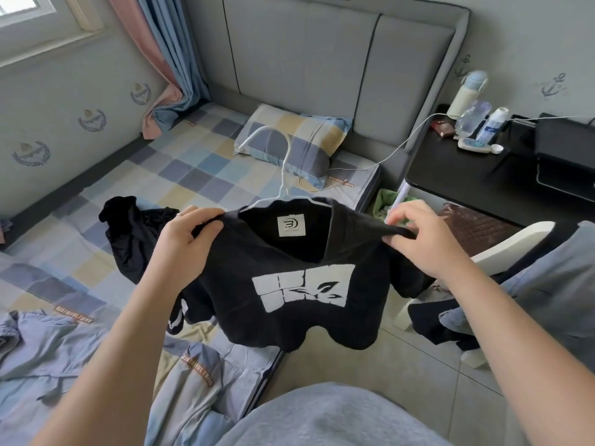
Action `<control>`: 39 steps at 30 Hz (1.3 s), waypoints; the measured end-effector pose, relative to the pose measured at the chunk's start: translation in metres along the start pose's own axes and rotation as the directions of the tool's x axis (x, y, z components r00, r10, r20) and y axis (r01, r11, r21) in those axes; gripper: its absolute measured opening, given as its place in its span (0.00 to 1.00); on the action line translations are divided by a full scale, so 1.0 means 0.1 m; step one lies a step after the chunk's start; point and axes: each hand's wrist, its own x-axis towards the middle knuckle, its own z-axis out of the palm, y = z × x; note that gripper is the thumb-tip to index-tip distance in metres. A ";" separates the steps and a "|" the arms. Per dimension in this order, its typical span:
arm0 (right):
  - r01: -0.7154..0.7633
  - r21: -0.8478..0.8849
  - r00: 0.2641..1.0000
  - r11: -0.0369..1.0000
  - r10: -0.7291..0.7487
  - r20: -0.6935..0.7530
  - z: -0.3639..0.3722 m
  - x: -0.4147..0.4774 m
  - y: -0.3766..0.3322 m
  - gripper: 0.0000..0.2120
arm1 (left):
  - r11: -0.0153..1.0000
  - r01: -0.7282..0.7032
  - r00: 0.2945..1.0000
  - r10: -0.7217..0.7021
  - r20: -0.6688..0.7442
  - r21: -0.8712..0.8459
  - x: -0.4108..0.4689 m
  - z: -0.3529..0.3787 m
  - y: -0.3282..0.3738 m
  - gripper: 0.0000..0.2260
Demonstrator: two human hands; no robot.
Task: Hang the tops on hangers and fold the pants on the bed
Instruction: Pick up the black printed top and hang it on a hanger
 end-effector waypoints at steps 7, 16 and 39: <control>-0.083 0.097 0.995 0.992 0.076 0.067 -0.01 -0.06 -0.01 0.14 | 0.995 -0.039 0.999 0.039 0.003 -0.092 -0.02 -0.01 0.19 0.12; -0.102 0.248 0.991 0.963 0.077 0.107 -0.01 -0.12 -0.02 0.08 | 0.997 -0.014 1.000 0.016 0.024 -0.080 -0.03 -0.01 0.29 0.19; -0.012 -0.110 0.990 0.994 0.027 0.139 0.06 -0.24 0.01 0.03 | 0.995 0.070 0.997 -0.073 -0.040 -0.070 -0.08 0.17 0.14 0.11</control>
